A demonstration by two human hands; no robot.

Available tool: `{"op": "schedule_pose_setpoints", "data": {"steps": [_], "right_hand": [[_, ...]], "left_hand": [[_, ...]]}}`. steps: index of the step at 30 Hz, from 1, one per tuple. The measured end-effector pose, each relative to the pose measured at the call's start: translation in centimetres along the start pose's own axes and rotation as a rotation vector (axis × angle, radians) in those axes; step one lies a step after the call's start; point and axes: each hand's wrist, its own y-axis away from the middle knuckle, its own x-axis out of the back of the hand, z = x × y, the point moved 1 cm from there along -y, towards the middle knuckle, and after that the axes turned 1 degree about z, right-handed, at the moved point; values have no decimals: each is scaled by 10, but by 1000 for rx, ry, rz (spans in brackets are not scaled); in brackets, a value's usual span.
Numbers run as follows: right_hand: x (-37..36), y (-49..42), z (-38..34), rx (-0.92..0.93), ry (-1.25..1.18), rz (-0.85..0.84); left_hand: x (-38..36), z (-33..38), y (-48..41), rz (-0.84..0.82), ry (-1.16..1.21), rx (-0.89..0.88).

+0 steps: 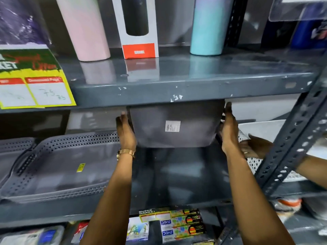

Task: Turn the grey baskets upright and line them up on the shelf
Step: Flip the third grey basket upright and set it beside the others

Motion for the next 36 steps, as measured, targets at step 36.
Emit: {"op": "schedule_pose_setpoints", "data": {"steps": [36], "right_hand": [[-58, 125, 75, 267, 1030, -262]], "left_hand": [[117, 7, 72, -89, -1350, -407]]}}
